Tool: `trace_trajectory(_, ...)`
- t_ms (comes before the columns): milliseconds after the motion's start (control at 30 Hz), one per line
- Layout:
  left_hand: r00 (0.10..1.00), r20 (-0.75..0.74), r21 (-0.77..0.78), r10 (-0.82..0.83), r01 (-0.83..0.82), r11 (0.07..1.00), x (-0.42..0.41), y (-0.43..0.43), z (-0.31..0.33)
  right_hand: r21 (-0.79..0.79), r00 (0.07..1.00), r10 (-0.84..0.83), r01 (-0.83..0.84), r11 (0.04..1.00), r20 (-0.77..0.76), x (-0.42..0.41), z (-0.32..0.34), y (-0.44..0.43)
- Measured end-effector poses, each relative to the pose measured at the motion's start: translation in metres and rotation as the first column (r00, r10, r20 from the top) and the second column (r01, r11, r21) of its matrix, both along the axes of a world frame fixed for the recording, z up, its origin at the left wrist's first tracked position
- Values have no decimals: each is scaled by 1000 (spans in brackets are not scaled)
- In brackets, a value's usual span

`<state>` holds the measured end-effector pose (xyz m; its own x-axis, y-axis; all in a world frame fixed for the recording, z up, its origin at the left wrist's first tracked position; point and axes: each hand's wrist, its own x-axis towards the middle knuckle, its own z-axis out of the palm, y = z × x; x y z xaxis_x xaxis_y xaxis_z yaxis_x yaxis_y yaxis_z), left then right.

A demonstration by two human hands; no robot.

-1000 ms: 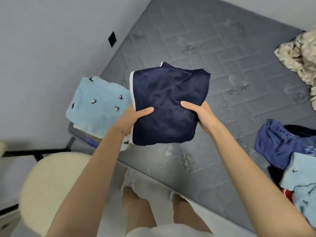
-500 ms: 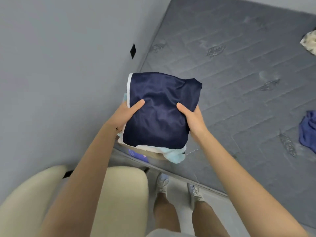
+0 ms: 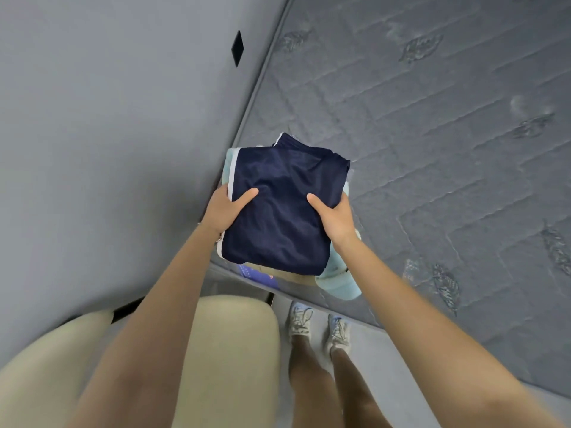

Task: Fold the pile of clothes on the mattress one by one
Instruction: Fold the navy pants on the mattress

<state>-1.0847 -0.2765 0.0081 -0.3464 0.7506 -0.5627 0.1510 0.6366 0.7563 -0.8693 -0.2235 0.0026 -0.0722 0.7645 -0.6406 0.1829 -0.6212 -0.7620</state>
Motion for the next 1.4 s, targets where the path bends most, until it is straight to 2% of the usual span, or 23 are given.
trace_trajectory(467, 997, -69, 13, -23, 24, 1000, -4, -4, -5, -27, 998, 43, -42, 999, 45, 5, -5, -3)
trace_trajectory(533, 994, -109, -8, -28, 27, 1000, -2, -7, -5, -71, 996, 72, -68, 995, 51, 7, -6, -6)
trace_trajectory(600, 975, -218, -35, -46, 40, 999, 4, -7, -3, -87, 991, 80, -71, 994, 103, 9, -3, -7)
trace_trajectory(667, 886, -451, -70, -105, 82, 994, 11, -4, 2, -42, 977, 87, -81, 996, 194, 14, 6, -6)
trace_trajectory(733, 691, -704, -77, -166, 159, 984, 23, -1, 15, 65, 920, 150, -185, 981, 361, 22, 19, -5)
trace_trajectory(800, 520, -839, 11, -162, 314, 949, 40, 2, 30, 124, 770, 235, -376, 918, 594, 33, 37, -5)
trace_trajectory(867, 424, -891, 56, -163, 459, 887, 62, 8, 41, 149, 608, 253, -531, 834, 752, 49, 55, -3)
trace_trajectory(967, 404, -868, -23, -290, 549, 835, 102, 19, 65, 85, 473, 288, -623, 778, 833, 80, 82, 1)
trace_trajectory(1033, 385, -840, -104, -383, 577, 810, 128, 22, 81, 21, 421, 323, -635, 772, 848, 106, 100, -1)
trace_trajectory(1100, 357, -841, -129, -406, 597, 792, 153, 24, 95, -3, 386, 318, -632, 775, 866, 135, 117, -4)
trace_trajectory(1267, 274, -845, -170, -458, 675, 718, 236, 33, 127, 26, 425, 225, -509, 860, 877, 227, 147, -20)
trace_trajectory(1400, 239, -846, -160, -476, 739, 655, 336, 38, 143, 48, 446, 151, -404, 913, 882, 330, 160, -40)
